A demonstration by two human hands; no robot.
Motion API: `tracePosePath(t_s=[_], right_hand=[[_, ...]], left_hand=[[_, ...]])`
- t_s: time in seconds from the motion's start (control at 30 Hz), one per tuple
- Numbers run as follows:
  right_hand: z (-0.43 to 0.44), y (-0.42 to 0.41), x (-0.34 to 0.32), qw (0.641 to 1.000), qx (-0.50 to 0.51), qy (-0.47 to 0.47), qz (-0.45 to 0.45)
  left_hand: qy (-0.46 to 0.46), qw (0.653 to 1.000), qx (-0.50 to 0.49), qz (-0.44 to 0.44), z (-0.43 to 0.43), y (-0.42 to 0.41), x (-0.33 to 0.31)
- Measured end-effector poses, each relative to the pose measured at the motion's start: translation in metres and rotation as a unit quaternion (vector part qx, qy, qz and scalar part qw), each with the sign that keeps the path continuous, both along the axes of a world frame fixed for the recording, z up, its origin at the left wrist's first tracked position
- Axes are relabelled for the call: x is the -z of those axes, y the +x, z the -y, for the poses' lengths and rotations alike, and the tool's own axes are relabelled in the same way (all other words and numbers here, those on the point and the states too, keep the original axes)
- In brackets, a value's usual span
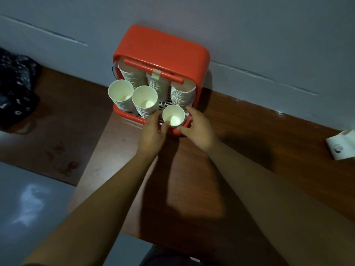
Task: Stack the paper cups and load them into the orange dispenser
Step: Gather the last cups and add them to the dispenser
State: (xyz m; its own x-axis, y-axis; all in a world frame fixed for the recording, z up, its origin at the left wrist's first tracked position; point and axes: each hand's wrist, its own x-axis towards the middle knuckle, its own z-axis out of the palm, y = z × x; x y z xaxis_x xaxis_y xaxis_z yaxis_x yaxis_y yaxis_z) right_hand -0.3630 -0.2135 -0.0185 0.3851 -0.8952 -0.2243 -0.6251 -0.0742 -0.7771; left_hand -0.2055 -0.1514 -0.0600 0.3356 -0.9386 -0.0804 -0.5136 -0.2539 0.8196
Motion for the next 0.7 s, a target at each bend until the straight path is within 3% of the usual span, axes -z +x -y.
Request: tracePosePath(t_s=[0.13, 0.3, 0.4, 0.6, 0.7], right_hand=[[-0.026, -0.060, -0.008, 0.996, 0.039, 0.001, -0.077], [-0.072, -0.190, -0.004, 0.966, 0.053, 0.013, -0.252], [-0.104, -0.277, -0.011, 0.945, 0.080, 0.028, -0.315], [-0.160, -0.452, -0.047, 0.930, 0.182, 0.026, -0.319], [-0.180, -0.526, -0.068, 0.911, 0.238, -0.021, -0.336]], left_hand=[[0.030, 0.997, -0.064, 0.027, -0.034, -0.026, -0.015], [0.175, 0.971, 0.140, 0.085, -0.057, -0.092, -0.012], [0.167, 0.951, 0.238, 0.111, -0.050, -0.153, -0.019], [0.110, 0.926, 0.337, 0.131, -0.028, -0.308, -0.053], [0.066, 0.911, 0.388, 0.126, -0.021, -0.395, -0.071]])
